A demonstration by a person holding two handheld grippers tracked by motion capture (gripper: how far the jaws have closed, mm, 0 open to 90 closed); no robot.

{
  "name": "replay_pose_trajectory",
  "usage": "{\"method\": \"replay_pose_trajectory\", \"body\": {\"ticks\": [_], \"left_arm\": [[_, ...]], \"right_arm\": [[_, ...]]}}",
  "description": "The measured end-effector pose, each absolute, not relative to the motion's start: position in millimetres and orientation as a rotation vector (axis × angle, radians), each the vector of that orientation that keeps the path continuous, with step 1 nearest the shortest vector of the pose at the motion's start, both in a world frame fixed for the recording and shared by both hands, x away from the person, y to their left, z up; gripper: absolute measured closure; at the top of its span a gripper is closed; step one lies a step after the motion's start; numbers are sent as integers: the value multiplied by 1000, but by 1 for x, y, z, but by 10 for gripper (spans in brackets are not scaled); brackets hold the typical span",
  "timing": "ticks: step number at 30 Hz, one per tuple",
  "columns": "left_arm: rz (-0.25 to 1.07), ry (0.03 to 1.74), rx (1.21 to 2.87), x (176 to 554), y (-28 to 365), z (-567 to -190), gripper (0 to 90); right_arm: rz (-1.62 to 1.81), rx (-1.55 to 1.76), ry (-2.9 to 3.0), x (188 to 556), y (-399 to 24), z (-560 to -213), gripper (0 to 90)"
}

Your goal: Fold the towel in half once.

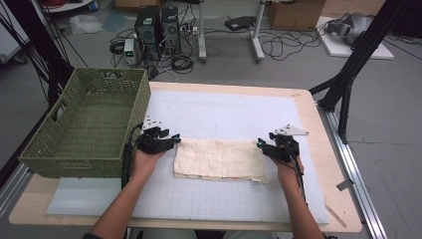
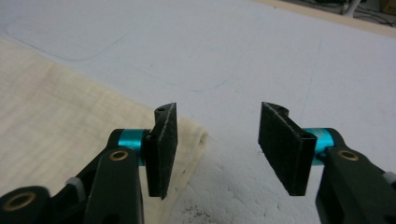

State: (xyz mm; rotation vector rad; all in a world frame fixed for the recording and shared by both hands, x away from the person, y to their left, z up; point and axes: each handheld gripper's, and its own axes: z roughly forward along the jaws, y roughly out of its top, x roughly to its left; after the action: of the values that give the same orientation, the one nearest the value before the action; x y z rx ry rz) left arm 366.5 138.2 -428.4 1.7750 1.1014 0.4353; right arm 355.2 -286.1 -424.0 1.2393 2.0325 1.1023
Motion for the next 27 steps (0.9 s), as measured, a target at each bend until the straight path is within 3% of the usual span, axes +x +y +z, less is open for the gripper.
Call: {"method": "replay_pose_trajectory", "body": {"ticks": [4, 8, 12, 27], "left_arm": [[332, 1003, 1725, 357, 143, -424, 443], [295, 955, 1682, 350, 144, -420, 342], [323, 911, 1651, 343, 145, -416, 190], [315, 867, 1673, 339, 144, -417, 224]], "right_arm": [[1184, 1229, 2014, 342, -293, -418, 332], [1182, 1197, 2030, 329, -295, -417, 267], [1199, 1185, 1995, 316, -301, -416, 114], [1212, 1114, 2040, 310, -309, -412, 113]]}}
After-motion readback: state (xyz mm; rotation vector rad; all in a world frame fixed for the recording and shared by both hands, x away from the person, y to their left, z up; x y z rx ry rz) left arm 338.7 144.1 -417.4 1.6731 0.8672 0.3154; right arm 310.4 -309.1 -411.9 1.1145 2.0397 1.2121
